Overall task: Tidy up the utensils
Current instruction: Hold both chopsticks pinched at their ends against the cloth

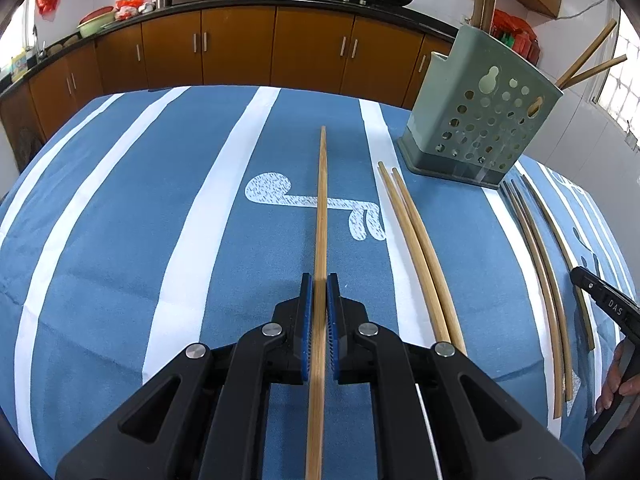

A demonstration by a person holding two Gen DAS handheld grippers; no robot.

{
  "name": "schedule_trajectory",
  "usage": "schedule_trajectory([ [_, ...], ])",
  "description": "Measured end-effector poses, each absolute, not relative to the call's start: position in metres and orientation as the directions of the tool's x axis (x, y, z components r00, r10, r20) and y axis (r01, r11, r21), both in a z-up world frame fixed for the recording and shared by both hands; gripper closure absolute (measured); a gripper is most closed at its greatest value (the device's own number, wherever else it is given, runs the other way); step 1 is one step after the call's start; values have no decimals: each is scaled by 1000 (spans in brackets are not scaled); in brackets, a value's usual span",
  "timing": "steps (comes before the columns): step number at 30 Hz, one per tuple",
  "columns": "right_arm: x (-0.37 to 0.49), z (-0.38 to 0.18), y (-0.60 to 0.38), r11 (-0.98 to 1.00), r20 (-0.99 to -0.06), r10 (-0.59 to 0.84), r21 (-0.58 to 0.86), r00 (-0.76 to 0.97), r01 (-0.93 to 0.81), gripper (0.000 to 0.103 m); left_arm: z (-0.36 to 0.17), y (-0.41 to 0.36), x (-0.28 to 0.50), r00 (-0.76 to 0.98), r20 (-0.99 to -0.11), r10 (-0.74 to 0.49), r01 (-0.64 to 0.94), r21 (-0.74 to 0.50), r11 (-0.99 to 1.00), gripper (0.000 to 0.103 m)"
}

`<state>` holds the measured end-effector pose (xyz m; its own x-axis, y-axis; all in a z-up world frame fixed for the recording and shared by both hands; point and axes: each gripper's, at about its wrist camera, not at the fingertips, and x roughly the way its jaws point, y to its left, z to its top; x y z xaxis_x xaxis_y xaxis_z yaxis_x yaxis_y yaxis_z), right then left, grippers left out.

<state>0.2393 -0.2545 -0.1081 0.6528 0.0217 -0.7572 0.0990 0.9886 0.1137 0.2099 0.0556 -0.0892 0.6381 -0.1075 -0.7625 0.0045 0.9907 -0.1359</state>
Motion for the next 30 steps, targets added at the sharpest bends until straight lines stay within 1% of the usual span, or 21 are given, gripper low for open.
schedule_trajectory([
  [21,239,-108,-255,988,-757,25,118,653,99,95,-89,57,210,639,-761,-115,3,-147,989,95],
  [26,235,-109,-252,990,-758,8,99,652,103,94,-89,53,208,638,-764,-95,6,-119,993,95],
  [30,229,-110,-253,988,-757,24,119,653,101,94,-89,51,200,636,-767,-82,16,-94,995,95],
])
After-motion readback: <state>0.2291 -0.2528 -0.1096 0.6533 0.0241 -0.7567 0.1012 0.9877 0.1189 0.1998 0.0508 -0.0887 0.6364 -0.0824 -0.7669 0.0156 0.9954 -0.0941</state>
